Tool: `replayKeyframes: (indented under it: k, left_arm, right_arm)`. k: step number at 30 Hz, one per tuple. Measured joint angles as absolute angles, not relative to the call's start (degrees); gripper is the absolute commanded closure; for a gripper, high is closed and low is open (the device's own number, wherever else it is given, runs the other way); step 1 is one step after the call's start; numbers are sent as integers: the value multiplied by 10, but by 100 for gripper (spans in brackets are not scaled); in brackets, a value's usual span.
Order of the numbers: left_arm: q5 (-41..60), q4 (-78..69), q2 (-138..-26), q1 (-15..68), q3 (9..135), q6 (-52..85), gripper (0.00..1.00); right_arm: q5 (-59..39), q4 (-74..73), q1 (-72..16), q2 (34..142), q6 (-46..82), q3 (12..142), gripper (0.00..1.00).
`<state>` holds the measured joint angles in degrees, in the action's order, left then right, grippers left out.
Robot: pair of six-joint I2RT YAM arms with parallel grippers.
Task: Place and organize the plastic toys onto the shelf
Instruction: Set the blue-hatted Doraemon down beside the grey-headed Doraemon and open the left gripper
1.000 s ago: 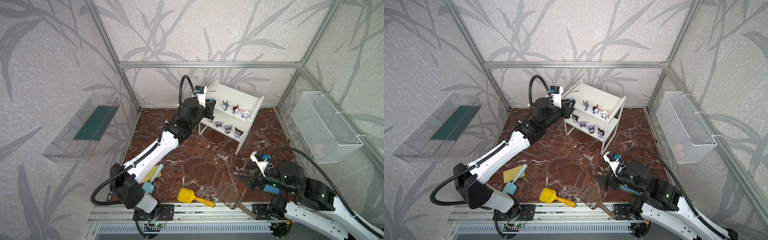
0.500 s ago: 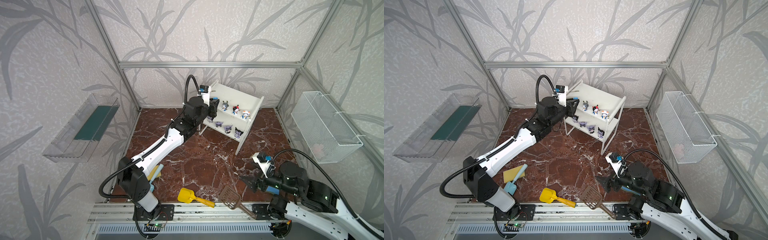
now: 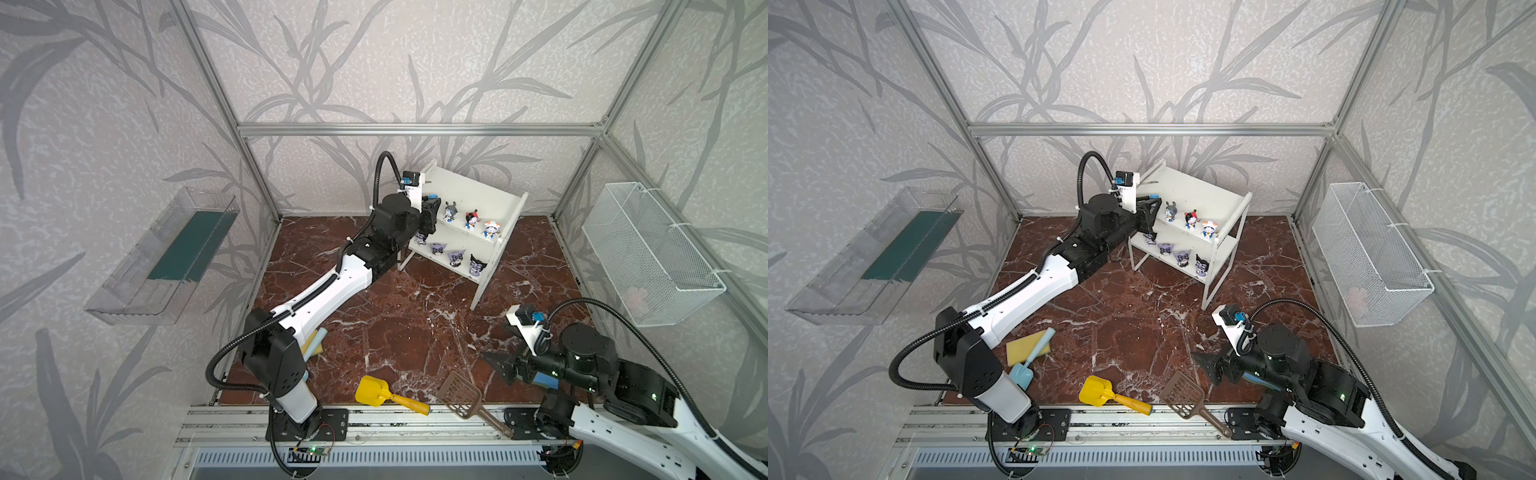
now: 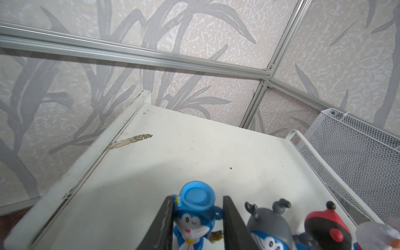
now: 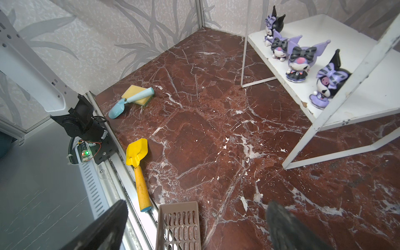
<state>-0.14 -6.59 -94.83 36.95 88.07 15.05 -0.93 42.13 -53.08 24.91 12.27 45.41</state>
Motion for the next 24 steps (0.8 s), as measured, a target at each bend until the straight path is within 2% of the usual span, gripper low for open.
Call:
replayKeyframes:
  k: [6, 13, 24]
  left_arm:
    - [-1, -76, -954, 370, 881, 151, 80]
    - [-1, -77, -954, 370, 881, 152, 66]
    - [-4, -78, -954, 370, 881, 151, 53]
  right_arm:
    - [-9, 422, -531, 249, 123, 454, 1]
    - [-9, 423, -531, 249, 122, 454, 1]
    - [-9, 423, -531, 251, 122, 454, 1]
